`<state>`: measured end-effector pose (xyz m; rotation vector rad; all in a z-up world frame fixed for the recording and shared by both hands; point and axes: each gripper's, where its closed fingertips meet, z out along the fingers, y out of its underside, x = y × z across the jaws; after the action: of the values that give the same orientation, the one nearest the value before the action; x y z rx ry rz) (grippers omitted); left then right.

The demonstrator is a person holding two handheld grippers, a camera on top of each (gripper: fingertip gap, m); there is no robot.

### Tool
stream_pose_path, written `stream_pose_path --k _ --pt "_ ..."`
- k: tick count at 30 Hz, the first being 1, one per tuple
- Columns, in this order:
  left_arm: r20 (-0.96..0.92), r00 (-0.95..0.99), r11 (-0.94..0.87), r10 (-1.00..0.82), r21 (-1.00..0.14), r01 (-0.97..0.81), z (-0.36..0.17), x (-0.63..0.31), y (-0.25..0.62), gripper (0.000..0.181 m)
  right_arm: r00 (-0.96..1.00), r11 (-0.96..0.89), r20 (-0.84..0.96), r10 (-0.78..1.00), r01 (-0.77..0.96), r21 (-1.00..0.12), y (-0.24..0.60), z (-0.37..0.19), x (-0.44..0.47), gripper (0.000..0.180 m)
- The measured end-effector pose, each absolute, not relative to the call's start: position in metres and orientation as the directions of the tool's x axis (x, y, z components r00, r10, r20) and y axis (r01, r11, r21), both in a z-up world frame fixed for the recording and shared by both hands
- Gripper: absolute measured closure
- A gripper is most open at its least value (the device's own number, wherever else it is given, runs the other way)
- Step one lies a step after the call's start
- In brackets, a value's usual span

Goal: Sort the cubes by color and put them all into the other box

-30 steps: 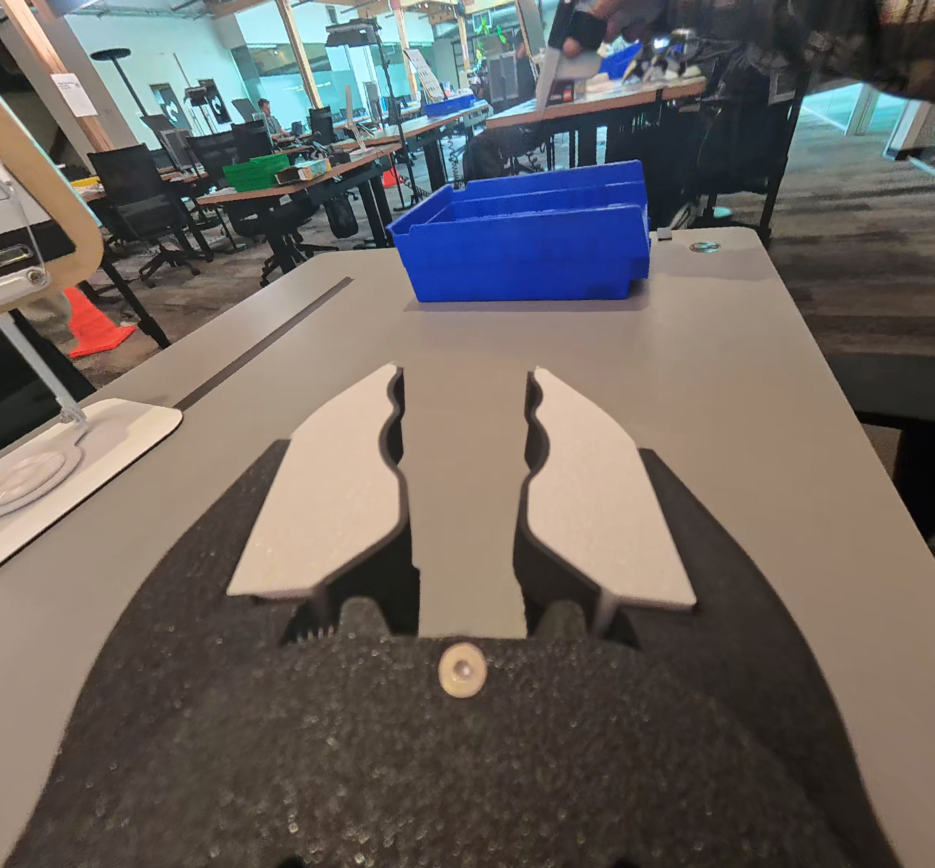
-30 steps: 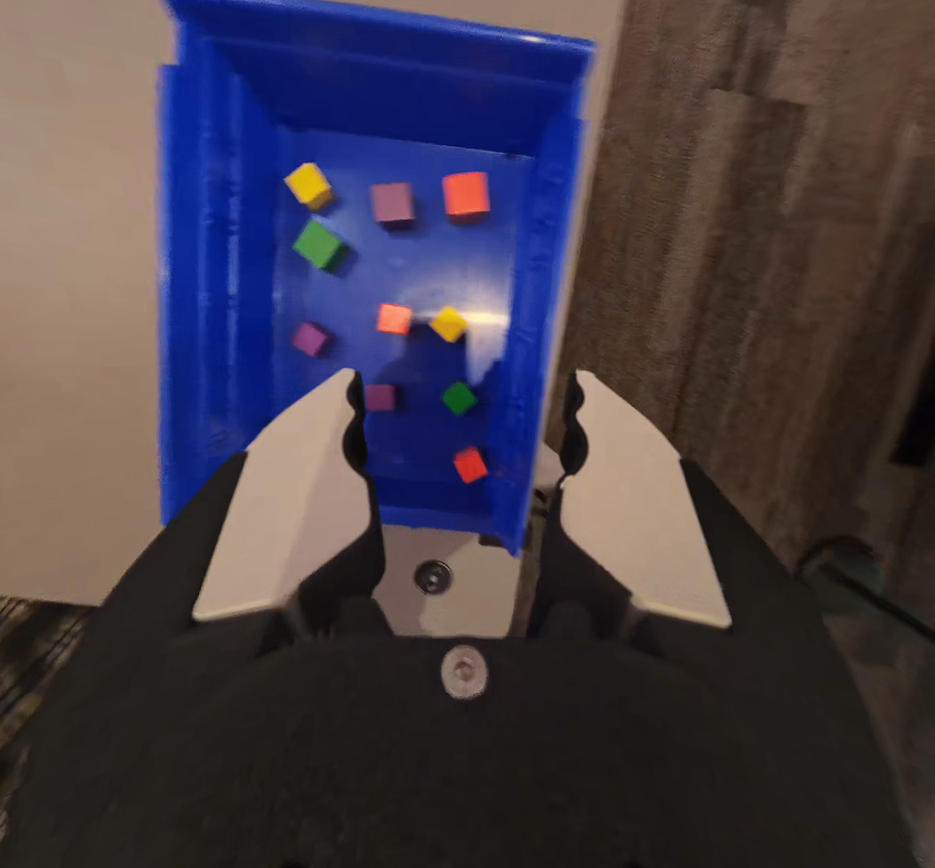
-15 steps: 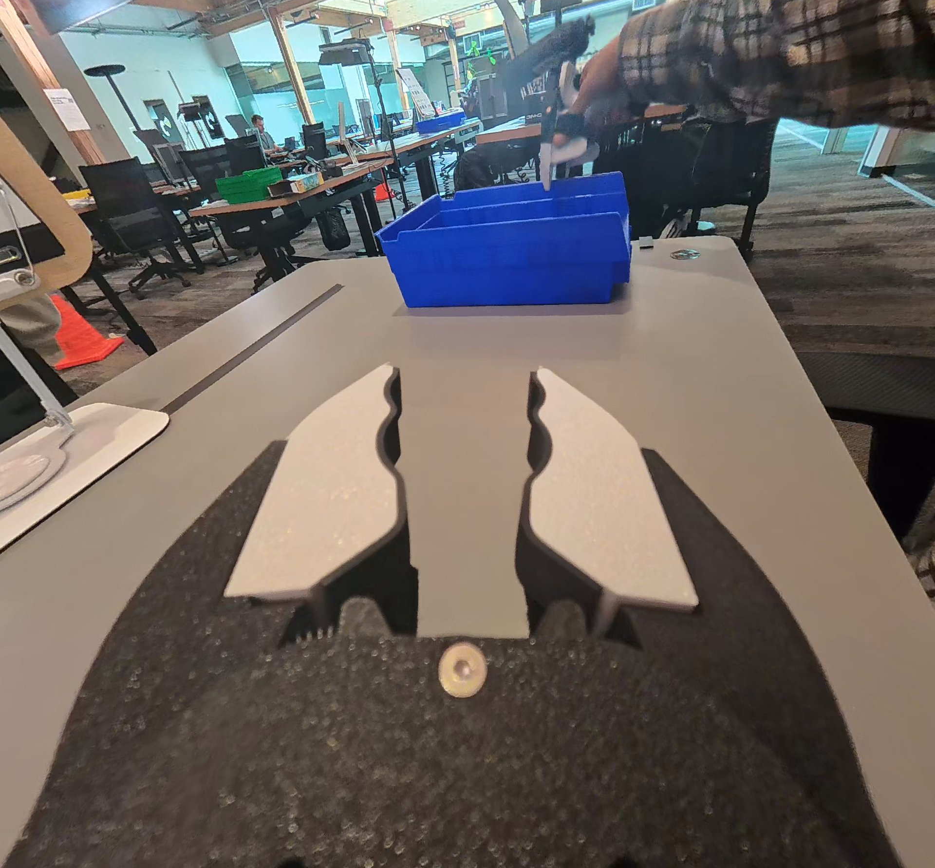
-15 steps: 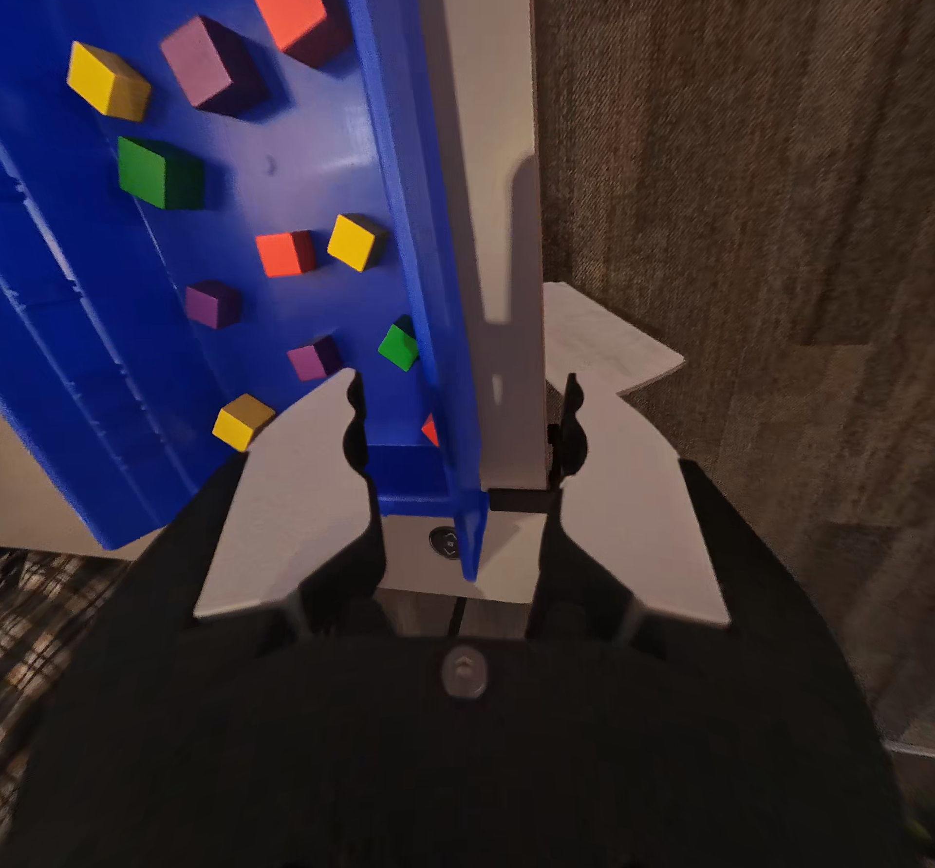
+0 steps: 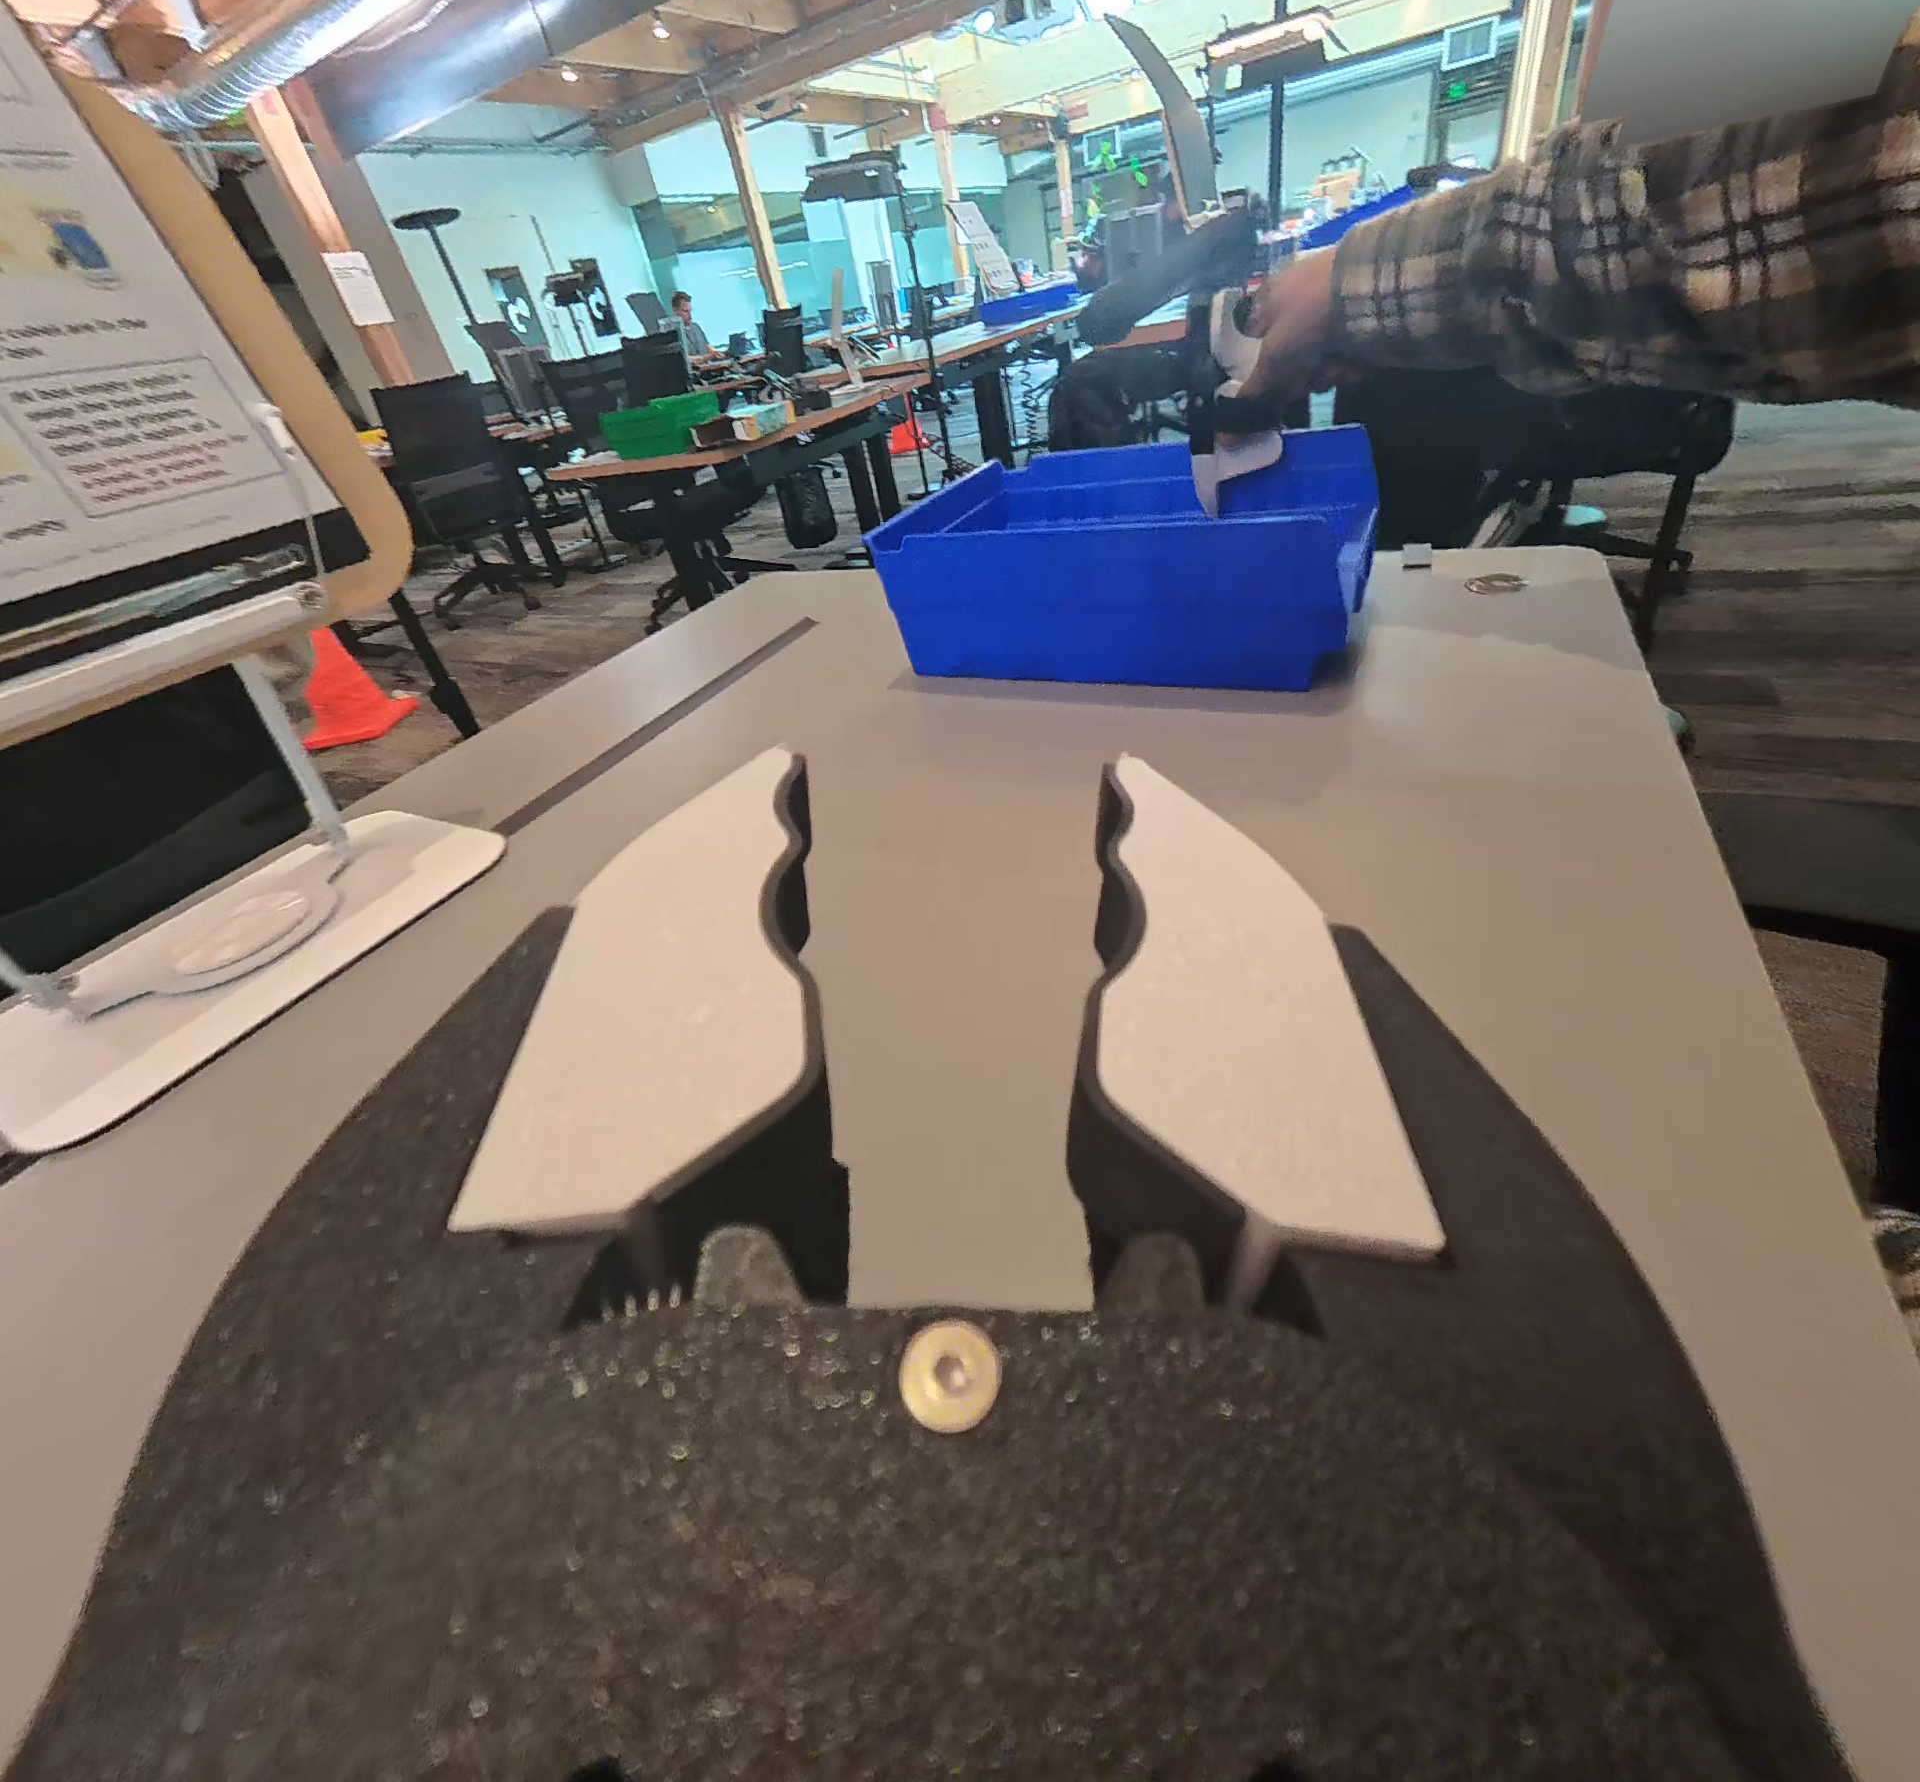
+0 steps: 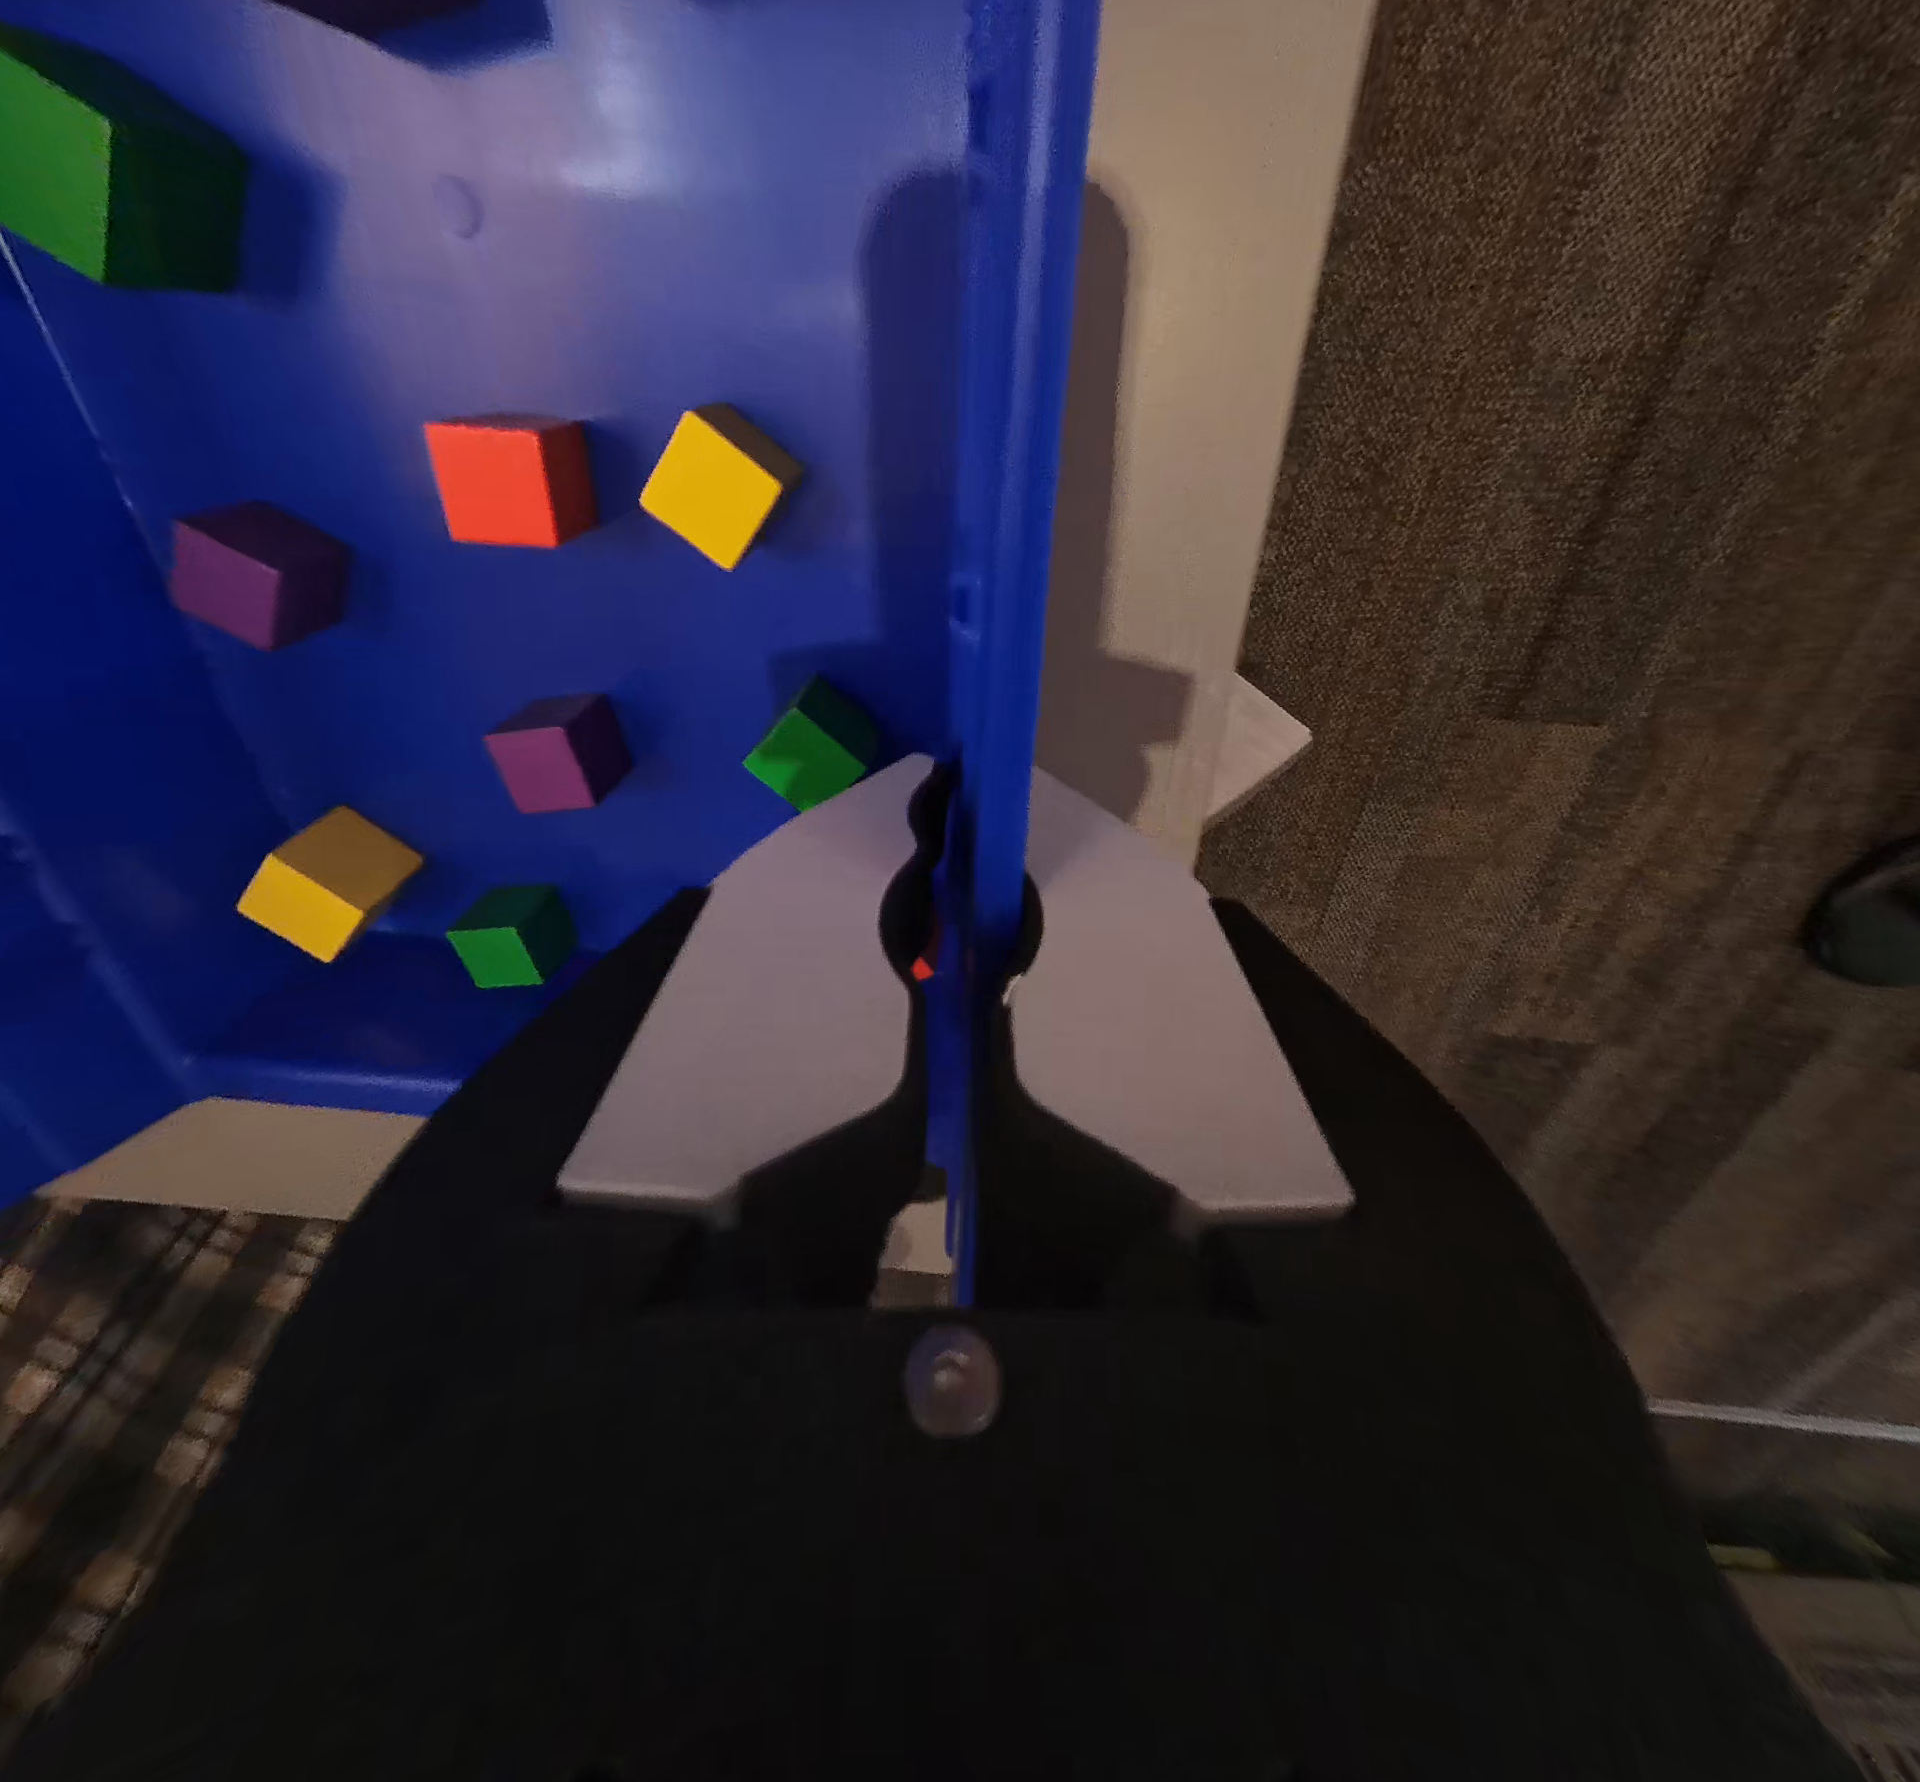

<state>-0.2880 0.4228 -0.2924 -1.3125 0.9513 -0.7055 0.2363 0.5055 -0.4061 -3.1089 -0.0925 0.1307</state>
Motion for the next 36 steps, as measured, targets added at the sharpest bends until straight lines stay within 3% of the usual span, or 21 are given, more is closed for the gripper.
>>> stream_pose_path --k 15,36 --pt "-0.205 0.678 0.161 -0.706 -0.979 -0.128 -0.260 -0.365 0.401 0.127 0.983 -0.988 -0.114 0.144 0.135 -0.080 0.515 -0.405 0.120 0.174" --pt "-0.084 0.888 0.046 -0.453 -0.996 -0.070 -0.220 -0.489 0.401 0.124 0.955 -0.968 -0.157 0.250 0.248 -0.033 0.537 -0.404 -0.173 0.174"
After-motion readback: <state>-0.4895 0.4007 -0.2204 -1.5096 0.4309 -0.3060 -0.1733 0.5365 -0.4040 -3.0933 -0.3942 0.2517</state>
